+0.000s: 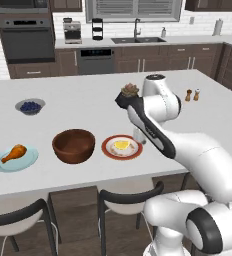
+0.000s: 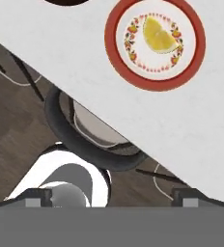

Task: Pick the chicken drumstick and lemon wedge from their plates and place them in the bowl. Then put the bowl in the fridge.

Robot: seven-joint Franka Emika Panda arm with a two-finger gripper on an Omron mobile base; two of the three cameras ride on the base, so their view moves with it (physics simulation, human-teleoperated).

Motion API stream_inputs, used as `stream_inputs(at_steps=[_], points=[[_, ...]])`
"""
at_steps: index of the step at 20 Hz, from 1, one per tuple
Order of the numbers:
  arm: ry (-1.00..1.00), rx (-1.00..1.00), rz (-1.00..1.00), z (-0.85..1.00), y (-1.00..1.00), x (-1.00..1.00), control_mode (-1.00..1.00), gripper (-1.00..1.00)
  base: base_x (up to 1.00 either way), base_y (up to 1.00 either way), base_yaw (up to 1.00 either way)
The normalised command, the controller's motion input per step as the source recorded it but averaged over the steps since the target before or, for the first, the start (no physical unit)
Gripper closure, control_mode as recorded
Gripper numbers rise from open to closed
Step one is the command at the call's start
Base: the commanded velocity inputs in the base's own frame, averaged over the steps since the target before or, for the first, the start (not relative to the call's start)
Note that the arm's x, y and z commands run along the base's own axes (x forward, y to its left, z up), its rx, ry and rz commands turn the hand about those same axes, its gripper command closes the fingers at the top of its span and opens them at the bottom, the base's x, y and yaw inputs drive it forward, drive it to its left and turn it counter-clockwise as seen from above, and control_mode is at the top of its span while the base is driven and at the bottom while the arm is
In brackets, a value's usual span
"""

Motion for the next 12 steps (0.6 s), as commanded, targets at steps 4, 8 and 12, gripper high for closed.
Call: stream_inputs(at_steps=[4, 8, 12], points=[[0.08, -0.01, 0.53, -0.2, 0.09, 0.37, -1.0, -1.0, 0.0, 0.0, 0.0], [0.07, -0.07, 0.23, -0.34, 0.35, 0.68, -1.0, -1.0, 0.0, 0.0, 0.0], [0.1, -0.11, 0.01, -0.46, 0.43, 0.84, -1.0, -1.0, 0.0, 0.0, 0.0]])
